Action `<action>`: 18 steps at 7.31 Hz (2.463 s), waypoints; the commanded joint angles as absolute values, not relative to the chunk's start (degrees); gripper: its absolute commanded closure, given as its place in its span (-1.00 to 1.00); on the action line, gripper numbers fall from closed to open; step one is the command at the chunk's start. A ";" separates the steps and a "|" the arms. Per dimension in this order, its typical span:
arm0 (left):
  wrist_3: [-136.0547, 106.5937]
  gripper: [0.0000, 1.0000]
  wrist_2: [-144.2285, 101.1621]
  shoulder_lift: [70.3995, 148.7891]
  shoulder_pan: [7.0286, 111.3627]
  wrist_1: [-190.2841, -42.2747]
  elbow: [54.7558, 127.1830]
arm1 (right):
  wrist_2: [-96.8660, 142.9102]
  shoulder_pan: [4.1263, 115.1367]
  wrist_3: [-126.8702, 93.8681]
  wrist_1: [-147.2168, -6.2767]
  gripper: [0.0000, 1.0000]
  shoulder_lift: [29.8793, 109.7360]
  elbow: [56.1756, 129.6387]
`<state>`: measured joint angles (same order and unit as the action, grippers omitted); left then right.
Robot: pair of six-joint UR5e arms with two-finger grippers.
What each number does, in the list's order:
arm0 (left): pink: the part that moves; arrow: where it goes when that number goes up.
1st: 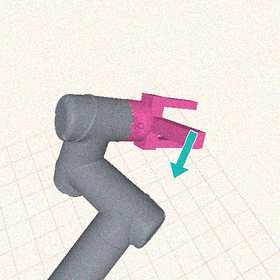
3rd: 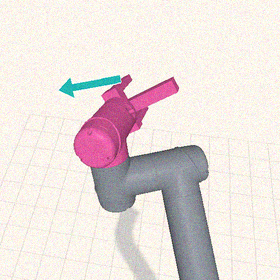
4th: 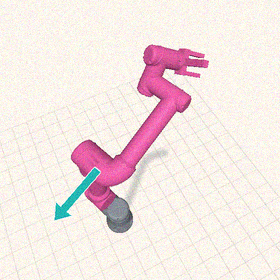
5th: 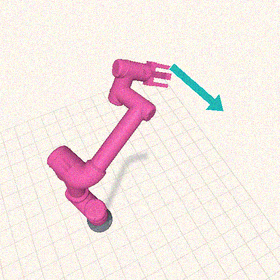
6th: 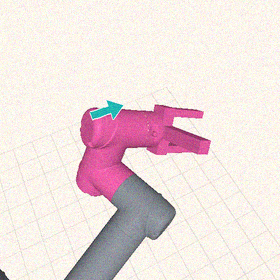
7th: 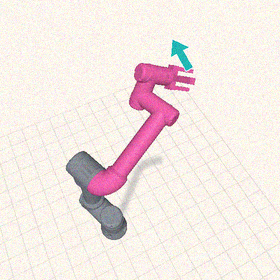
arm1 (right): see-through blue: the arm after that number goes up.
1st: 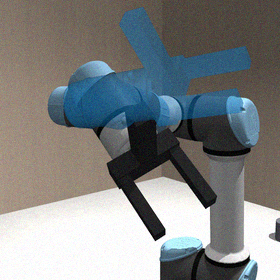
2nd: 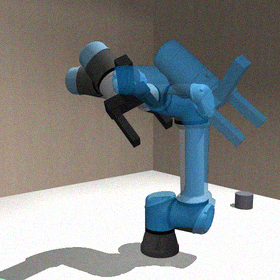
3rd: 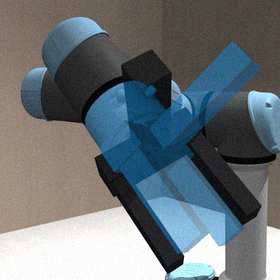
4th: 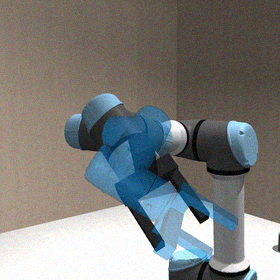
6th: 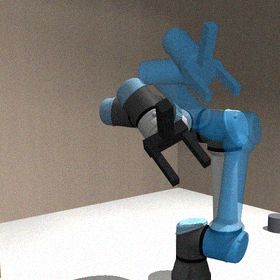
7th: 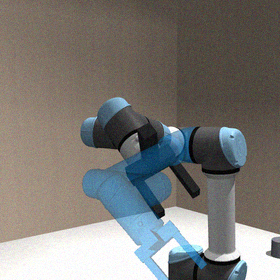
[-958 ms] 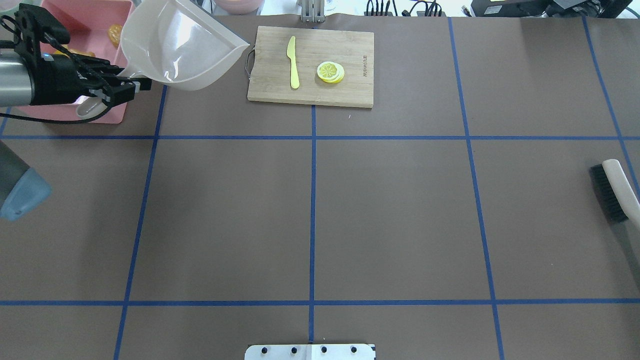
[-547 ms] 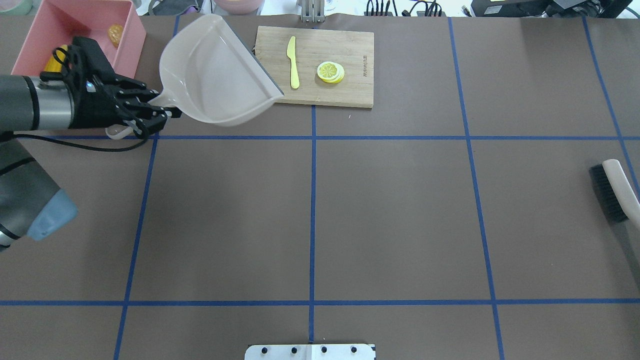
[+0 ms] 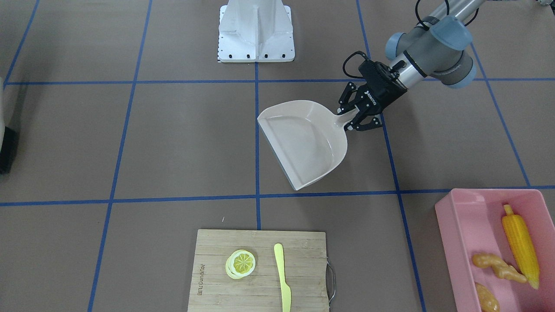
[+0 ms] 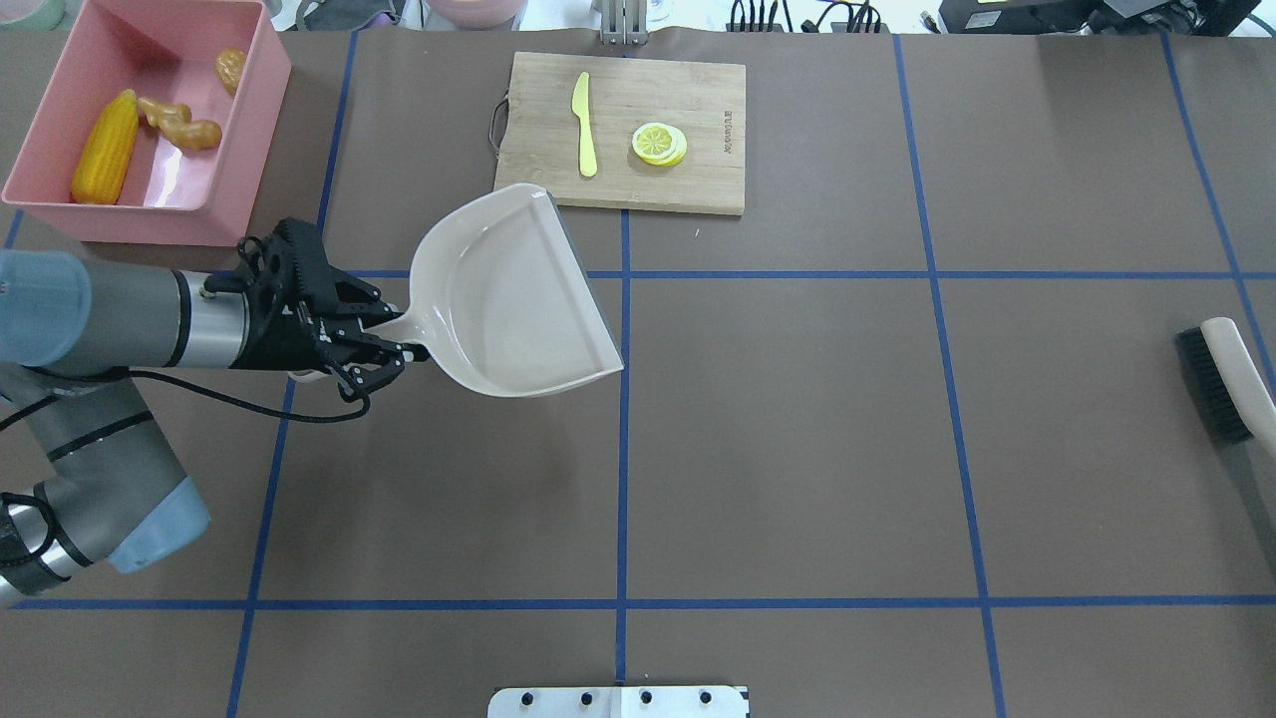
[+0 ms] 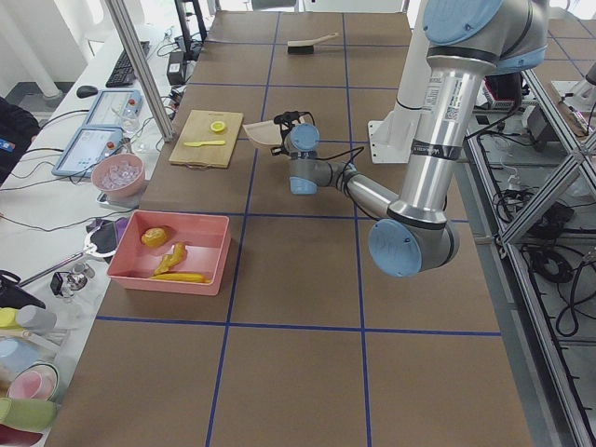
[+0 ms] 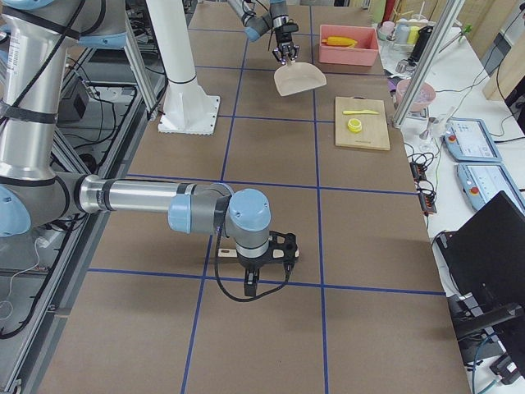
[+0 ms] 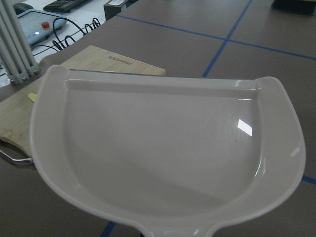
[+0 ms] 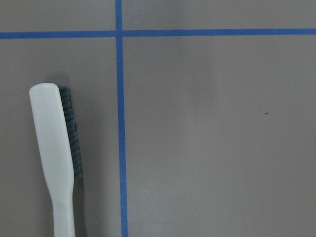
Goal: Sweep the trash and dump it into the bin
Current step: 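Swing the empty white dustpan back out of the bin with the left gripper, then lower the dustpan onto the table near the robot with the left gripper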
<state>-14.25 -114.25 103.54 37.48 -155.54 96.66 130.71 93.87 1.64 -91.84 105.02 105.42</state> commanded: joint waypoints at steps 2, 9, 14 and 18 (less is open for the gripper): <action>-1.66 1.00 -114.70 103.45 33.49 -151.29 96.59 | 130.87 93.78 1.67 -91.85 -1.00 105.03 105.38; 6.48 1.00 -115.48 102.74 33.66 -144.07 96.42 | 130.96 93.78 1.67 -91.85 -1.00 105.03 105.64; 10.01 1.00 -121.55 103.45 33.84 -141.42 95.98 | 130.96 93.87 1.67 -91.85 -1.00 105.03 105.73; 11.43 1.00 -121.46 104.76 33.92 -141.50 95.63 | 130.96 93.78 1.67 -91.85 -1.00 105.03 105.73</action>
<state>11.32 -121.49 104.29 33.87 -141.51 95.89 130.96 93.81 1.67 -91.85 105.00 105.73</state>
